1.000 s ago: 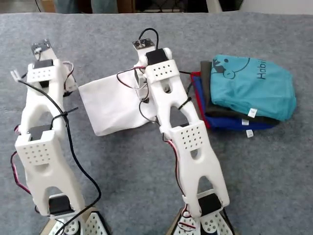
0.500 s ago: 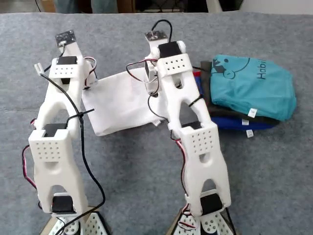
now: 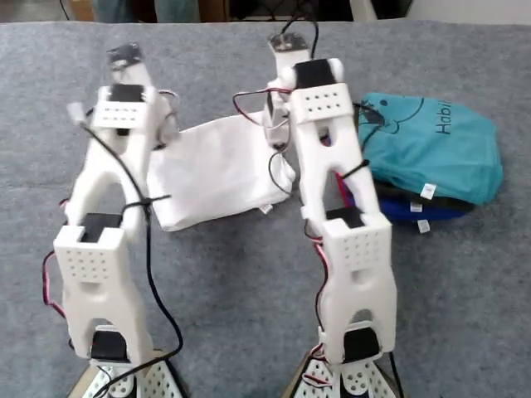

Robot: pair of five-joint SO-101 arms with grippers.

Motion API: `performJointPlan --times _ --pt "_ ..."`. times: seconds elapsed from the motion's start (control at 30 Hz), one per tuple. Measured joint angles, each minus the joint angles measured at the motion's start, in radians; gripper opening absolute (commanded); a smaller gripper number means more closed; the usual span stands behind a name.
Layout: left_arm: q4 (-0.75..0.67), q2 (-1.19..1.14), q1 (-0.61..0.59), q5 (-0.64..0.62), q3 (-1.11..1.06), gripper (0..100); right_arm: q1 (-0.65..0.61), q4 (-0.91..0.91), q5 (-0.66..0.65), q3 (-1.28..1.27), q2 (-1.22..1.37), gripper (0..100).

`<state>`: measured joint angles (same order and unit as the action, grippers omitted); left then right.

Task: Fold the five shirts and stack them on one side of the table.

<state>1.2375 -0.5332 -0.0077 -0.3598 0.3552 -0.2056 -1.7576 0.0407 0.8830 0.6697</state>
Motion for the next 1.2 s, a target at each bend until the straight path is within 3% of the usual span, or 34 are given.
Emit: performJointPlan --times 0.2,0.4,0.6,0.93,1.2 --pt "-0.091 0.000 0.028 0.003 -0.175 3 0.029 0.000 -0.015 -0.066 -0.121 21.6" --pt "-0.160 0.041 -0.038 0.069 -0.293 3 0.031 0.000 -0.032 -0.071 -0.123 21.6" --pt "-0.161 0.051 -0.132 0.089 -0.319 3 0.017 0.000 -0.032 -0.071 -0.087 21.8" --pt "-0.158 0.091 -0.121 0.089 -0.327 3 -0.157 0.021 -0.032 -0.071 0.166 21.6" --pt "-0.087 0.353 -0.236 0.091 -0.373 3 -0.184 0.031 0.098 -0.044 0.235 21.7"
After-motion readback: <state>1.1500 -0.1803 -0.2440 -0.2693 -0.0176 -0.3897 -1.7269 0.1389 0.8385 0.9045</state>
